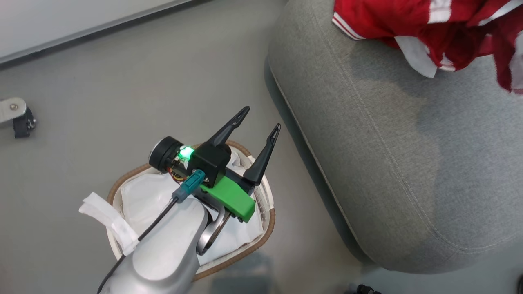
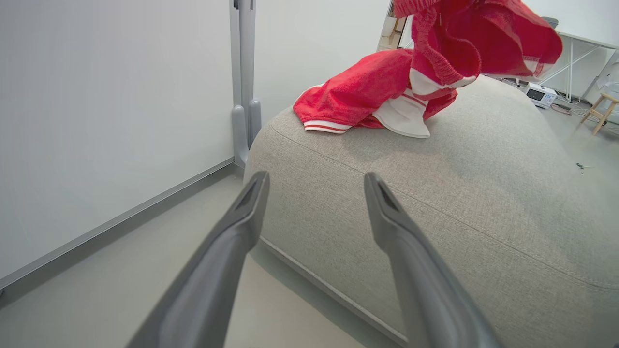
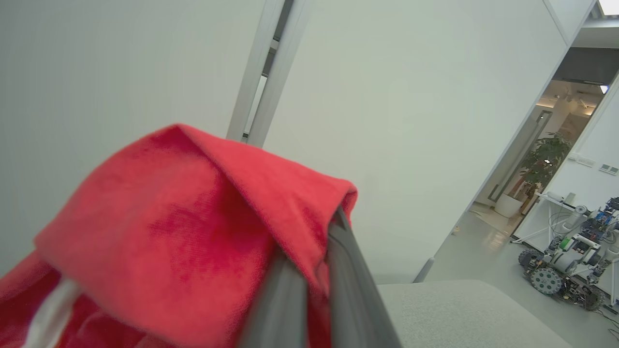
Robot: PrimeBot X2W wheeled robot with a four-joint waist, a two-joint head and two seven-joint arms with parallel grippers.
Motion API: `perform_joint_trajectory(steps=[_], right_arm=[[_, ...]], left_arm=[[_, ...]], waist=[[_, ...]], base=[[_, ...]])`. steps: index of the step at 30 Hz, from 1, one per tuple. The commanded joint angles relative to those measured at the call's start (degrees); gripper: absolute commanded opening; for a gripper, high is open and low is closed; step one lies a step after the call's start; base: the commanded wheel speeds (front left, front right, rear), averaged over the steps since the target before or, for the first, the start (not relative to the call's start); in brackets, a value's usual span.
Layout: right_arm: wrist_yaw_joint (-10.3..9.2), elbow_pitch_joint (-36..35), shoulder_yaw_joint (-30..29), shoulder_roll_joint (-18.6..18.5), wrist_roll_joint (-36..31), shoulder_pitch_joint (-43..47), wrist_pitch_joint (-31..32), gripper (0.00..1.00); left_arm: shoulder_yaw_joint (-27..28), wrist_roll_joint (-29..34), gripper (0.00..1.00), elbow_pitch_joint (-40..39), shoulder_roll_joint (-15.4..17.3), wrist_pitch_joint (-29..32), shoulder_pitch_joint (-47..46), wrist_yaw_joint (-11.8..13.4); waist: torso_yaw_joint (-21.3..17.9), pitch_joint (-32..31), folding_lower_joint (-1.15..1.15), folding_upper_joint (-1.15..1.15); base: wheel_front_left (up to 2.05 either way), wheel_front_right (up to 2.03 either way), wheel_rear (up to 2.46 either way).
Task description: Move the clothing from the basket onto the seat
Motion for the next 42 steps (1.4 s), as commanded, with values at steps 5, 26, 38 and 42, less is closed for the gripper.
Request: perform_joint_trajectory(steps=[5,26,38,42], right_arm=[[-0.08,3.55,-6.53,-6.12,-2.18,-6.72,-0.13,0.0],[-0.08,16.0,-13.24,1.08,-9.6,2.53,-0.13,0.58],[-0.08,8.72,-9.78,4.03,-10.62,12.09,-0.13,1.0],[-0.08,7.36,-8.07,4.97,-10.22,15.12,-0.13,1.0]], left_arm=[[0.37,1.59,1.0,-1.54,0.78,-0.01,-3.25,-0.18],[2.91,3.51,1.0,-1.74,2.21,-0.01,-2.41,-0.19],[5.21,2.02,1.0,-1.03,1.05,-0.01,0.61,-0.19],[6.88,1.66,1.0,-1.0,0.32,-0.01,2.35,-0.19]], waist=[[5.62,8.72,0.0,0.0],[6.33,12.91,0.0,0.0],[5.76,6.36,0.0,0.0],[6.37,3.16,0.0,0.0]], base=[[0.0,0.0,0.0],[0.0,0.0,0.0],[0.0,0.0,0.0],[0.0,0.0,0.0]])
